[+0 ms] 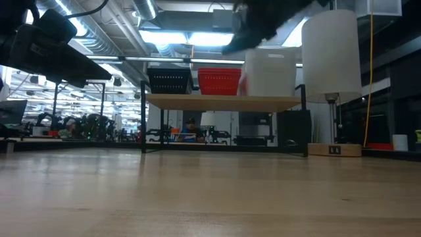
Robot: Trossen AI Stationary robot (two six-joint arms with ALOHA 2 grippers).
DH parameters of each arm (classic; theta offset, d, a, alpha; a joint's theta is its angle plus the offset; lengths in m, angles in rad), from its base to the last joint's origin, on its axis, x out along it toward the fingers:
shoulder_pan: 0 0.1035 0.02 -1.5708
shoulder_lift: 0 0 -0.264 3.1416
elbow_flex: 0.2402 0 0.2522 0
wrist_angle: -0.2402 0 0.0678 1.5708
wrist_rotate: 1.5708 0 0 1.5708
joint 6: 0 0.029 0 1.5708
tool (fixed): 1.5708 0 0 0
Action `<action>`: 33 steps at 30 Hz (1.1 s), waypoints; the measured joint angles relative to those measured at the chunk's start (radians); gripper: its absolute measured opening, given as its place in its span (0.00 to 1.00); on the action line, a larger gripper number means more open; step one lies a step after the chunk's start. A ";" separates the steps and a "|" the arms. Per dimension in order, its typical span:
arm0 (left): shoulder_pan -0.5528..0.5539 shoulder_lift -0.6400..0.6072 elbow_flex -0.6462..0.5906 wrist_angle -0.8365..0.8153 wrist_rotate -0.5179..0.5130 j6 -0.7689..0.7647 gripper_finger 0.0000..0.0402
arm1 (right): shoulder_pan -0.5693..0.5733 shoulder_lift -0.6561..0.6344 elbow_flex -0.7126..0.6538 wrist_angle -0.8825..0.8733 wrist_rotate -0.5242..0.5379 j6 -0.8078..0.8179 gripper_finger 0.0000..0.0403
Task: Stack baskets on shelf by color
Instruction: Adjust the stacked bins on the shelf
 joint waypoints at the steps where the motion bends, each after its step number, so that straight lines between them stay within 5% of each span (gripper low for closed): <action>1: 0.000 0.000 0.000 0.000 0.000 0.000 0.19 | 0.001 0.000 -0.018 -0.002 0.000 0.000 0.23; 10: 0.000 0.000 0.000 0.000 0.000 0.000 0.19 | 0.001 0.000 0.040 0.014 0.017 -0.130 0.23; 17: 0.000 0.000 0.000 0.000 0.000 0.000 0.19 | -0.052 -0.001 0.406 -0.011 0.265 -0.477 0.23; 23: 0.000 0.000 0.000 0.000 0.000 0.000 0.19 | -0.258 0.050 0.806 -0.218 0.217 -0.502 0.23; 29: 0.000 0.000 0.000 0.000 0.000 0.000 0.19 | -0.435 0.283 1.190 -0.608 0.126 -0.451 0.23; 33: 0.000 0.000 0.000 0.000 0.000 0.000 0.19 | -0.498 0.373 1.135 -0.657 0.187 -0.488 0.23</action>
